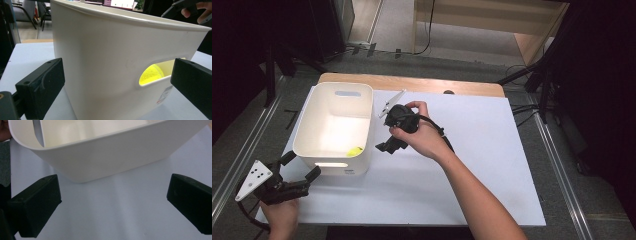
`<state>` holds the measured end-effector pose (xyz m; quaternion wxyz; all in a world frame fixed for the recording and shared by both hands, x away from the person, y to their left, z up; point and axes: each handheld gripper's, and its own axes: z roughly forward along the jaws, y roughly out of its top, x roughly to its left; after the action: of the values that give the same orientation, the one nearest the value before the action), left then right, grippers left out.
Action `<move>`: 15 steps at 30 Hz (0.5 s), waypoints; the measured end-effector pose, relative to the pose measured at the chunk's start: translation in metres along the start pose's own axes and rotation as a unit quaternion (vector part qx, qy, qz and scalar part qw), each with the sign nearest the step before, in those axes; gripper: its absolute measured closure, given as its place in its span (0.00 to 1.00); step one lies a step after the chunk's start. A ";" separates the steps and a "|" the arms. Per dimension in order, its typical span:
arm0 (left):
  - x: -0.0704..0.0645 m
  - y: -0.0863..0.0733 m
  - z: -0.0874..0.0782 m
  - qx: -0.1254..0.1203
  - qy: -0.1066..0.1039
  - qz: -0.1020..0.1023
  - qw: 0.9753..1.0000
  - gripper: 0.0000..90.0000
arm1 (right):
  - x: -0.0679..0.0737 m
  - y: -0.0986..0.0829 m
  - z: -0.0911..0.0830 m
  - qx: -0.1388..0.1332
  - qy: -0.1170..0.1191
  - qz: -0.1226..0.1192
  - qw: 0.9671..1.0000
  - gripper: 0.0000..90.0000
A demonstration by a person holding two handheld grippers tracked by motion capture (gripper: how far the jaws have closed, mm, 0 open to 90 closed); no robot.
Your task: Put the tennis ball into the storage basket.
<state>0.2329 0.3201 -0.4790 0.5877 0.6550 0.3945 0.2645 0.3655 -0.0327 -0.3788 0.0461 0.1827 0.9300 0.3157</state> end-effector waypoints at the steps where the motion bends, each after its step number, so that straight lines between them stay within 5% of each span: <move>1: 0.000 0.000 0.000 0.000 0.000 0.000 1.000 0.00 | -0.001 -0.002 -0.001 -0.001 0.001 0.000 1.000 0.00; 15: 0.000 0.000 0.000 0.001 0.000 0.002 1.000 0.00 | -0.010 -0.035 -0.009 -0.010 -0.022 0.025 0.999 0.00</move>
<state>0.2328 0.3200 -0.4791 0.5862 0.6567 0.3934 0.2652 0.3621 -0.0672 -0.3935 0.0599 0.2126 0.9208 0.3215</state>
